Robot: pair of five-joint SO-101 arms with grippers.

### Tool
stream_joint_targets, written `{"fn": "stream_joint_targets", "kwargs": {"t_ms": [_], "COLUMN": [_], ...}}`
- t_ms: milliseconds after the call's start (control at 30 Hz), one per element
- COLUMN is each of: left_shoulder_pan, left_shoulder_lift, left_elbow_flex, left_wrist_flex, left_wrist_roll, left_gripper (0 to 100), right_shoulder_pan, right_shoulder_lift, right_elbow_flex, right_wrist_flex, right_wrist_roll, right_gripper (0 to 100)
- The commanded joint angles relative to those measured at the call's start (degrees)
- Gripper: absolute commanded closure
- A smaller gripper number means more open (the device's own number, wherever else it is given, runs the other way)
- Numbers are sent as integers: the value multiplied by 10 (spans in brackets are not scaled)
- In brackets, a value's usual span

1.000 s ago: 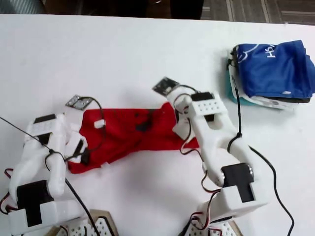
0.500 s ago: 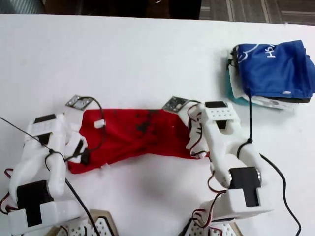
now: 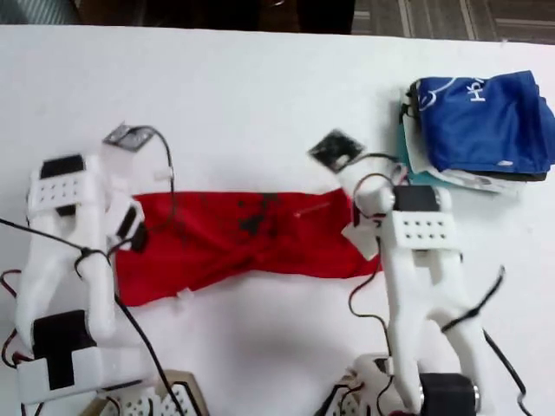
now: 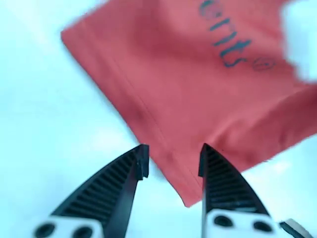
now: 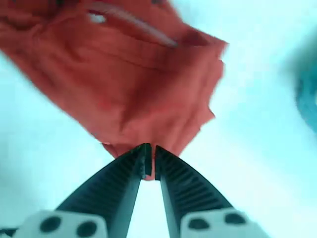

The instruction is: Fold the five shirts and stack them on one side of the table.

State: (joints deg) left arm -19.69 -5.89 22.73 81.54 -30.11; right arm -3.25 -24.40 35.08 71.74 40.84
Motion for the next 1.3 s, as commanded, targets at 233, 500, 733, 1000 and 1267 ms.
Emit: {"fn": "stream_joint_targets", "kwargs": {"t_ms": [233,500,733,1000,1267], "left_shoulder_pan": [222,309,335,331,328], "left_shoulder_lift": [-4,-3,-7,-8,-2], "left_elbow_flex": [-21,115,172,58,-9], "left_wrist_flex": [52,-90,-103,-63,-62], "left_wrist_roll": [88,90,87,128,182], "left_gripper": [812,812,812,812,811], "right_shoulder_pan": [122,180,183,185,187], "right_shoulder_lift": [-71,-105,-157,-162,-165], "right_elbow_flex": [47,140,178,209,293], "right_wrist_flex": [-1,-39,-53,-72,-159], "right_wrist_roll": [-35,-35,-35,-35,-35], "right_gripper": [978,978,978,978,978]}}
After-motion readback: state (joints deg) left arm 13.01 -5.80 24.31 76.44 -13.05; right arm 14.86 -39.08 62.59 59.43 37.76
